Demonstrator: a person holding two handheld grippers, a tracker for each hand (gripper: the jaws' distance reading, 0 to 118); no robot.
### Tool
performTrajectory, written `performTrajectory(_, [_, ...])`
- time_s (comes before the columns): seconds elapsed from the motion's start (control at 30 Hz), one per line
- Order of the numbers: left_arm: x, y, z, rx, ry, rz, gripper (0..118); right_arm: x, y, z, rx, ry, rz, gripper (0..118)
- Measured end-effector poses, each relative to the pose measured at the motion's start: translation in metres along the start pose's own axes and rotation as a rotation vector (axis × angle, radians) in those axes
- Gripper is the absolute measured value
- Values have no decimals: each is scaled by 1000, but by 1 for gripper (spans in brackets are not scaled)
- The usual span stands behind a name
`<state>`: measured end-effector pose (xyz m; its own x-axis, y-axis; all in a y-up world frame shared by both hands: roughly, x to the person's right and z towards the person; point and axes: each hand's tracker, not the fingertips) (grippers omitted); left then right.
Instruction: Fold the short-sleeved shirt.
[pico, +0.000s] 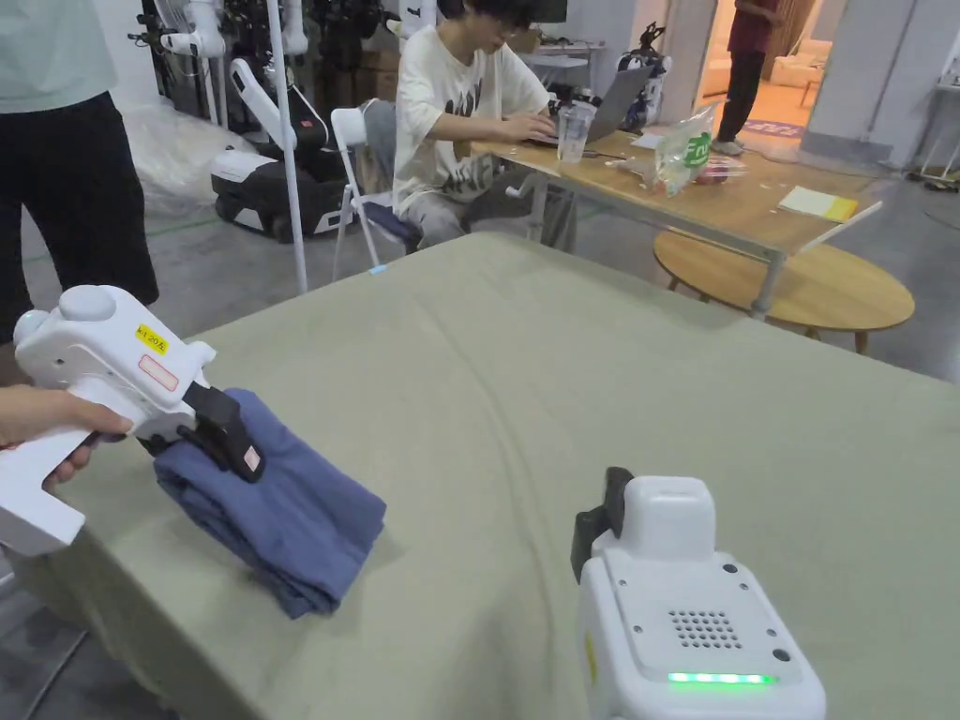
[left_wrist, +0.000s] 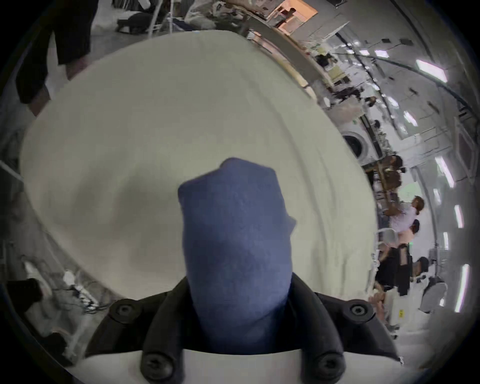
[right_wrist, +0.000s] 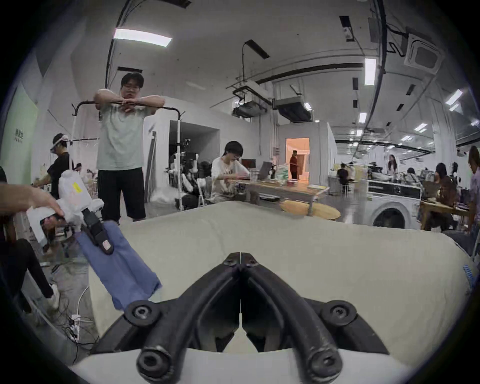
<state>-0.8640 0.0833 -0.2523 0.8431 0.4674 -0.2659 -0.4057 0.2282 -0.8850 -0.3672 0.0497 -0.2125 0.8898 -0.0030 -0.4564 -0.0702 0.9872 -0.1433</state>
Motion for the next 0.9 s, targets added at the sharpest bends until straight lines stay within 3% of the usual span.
performTrajectory(0.13, [-5, 12, -20, -47, 235, -28, 17, -1, -5, -4, -19, 4, 10, 0])
performTrajectory(0.2, [-5, 14, -31, -46, 271, -42, 18, 0, -6, -8, -32, -2, 19, 0])
performTrajectory(0.23, [-4, 14, -35, -44, 267, -37, 28, 1, -6, -8, -38, 0, 17, 0])
performTrajectory(0.3, [2, 5, -34, 11, 350, -47, 60, 4, -6, -8, -41, -6, 11, 0])
performTrajectory(0.5, [13, 0, -8, 113, 467, -140, 61, 8, -4, -10, -36, -12, 6, 0])
performTrajectory(0.7, [33, -28, 8, 323, 684, -304, 61, 12, -5, -9, -41, -7, -26, 0])
performTrajectory(0.73, [36, -36, 8, 345, 663, -316, 59, 13, -6, -8, -40, -10, -26, 0])
performTrajectory(0.9, [70, -95, -31, 456, 399, -297, 17, 31, -9, -2, -40, -36, -42, 0])
